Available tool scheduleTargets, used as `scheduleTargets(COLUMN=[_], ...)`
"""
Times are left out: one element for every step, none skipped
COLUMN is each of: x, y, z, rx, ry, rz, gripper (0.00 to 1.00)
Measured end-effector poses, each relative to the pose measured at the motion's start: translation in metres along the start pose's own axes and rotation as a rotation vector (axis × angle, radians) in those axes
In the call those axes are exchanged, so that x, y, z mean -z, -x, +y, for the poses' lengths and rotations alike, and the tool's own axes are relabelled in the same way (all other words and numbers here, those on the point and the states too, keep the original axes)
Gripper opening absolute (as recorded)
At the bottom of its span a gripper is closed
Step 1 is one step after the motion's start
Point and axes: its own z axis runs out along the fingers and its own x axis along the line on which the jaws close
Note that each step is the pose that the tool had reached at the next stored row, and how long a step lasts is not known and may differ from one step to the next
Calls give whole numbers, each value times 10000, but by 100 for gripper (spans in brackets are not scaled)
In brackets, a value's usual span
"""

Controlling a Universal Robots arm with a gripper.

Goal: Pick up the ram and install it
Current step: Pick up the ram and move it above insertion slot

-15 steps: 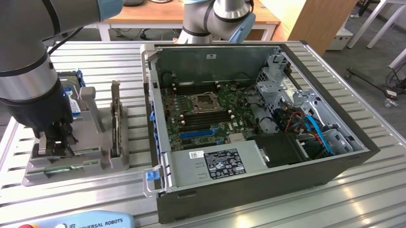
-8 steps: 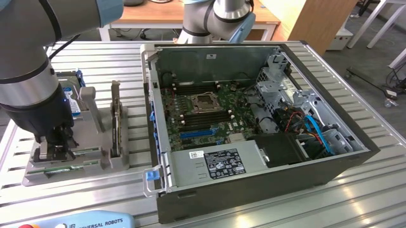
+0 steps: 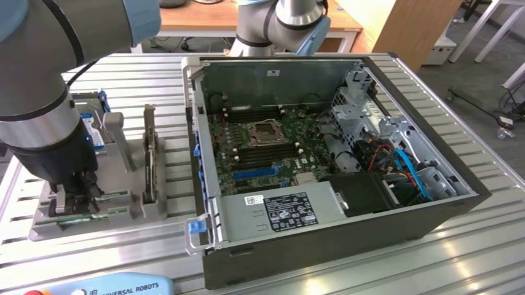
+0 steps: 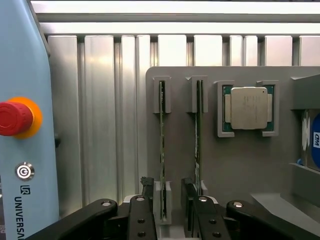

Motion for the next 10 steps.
scheduleTargets(x=[-14, -26, -38, -50, -61, -69, -70, -70, -71, -71], y=[-2, -4, -6, -7, -8, -8, -9, -9, -9, -9], z=[0, -1, -1, -1, -1, -1, -1, -1, -1, -2], rx=[0, 0, 0, -1, -1, 0, 0, 0, 0, 0], ry=[0, 0, 0, 0, -1, -1, 1, 2, 2, 2], rz=[0, 0, 0, 0, 0, 0, 1, 2, 2, 1], gripper=[36, 36, 36, 36, 36, 36, 36, 36, 36, 36])
